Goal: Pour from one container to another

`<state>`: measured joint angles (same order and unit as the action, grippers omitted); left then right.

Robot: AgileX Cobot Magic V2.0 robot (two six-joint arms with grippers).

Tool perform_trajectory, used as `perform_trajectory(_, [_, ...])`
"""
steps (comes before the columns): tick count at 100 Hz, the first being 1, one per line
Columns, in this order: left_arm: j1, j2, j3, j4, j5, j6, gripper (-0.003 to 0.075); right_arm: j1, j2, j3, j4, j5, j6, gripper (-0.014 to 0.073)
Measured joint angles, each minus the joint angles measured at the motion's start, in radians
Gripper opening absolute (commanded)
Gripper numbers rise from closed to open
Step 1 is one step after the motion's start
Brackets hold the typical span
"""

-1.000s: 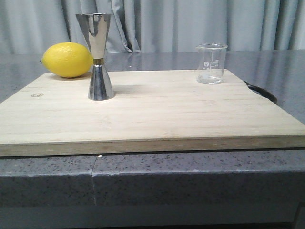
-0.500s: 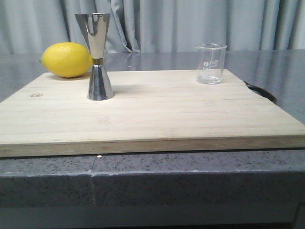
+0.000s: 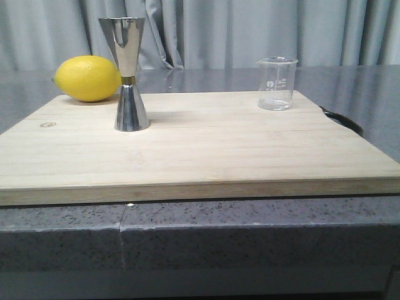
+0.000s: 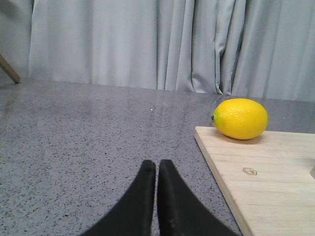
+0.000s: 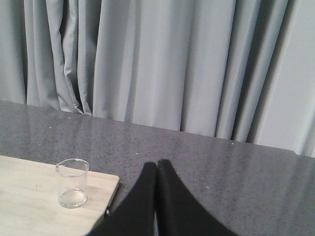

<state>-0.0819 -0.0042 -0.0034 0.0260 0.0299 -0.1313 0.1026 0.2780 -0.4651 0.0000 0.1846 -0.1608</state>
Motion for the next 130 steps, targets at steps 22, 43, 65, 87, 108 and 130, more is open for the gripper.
perform_trajectory(22, [0.000,0.000,0.000,0.000,0.000,0.000,-0.0019,0.000,-0.007,0.025,0.000,-0.019,0.000,-0.0070])
perform_trajectory(43, [0.000,0.000,0.000,0.000,0.000,0.000,-0.0019,-0.001,-0.124,0.196,0.000,-0.165,0.000,-0.0070])
perform_trajectory(65, [0.000,0.000,0.000,0.000,0.000,0.000,-0.0019,-0.001,-0.241,0.385,0.091,-0.208,0.000,-0.0070])
perform_trajectory(87, [0.000,0.000,0.000,0.000,0.000,0.000,-0.0019,-0.053,-0.281,0.476,0.120,-0.185,0.055,-0.0070])
perform_trajectory(108, [0.000,0.000,0.000,0.000,0.002,0.000,-0.0019,-0.090,-0.287,0.476,0.121,-0.179,0.077,-0.0070])
perform_trajectory(130, [0.000,0.000,0.000,0.000,0.002,0.000,-0.0019,-0.090,-0.287,0.476,0.116,-0.149,0.078,-0.0070])
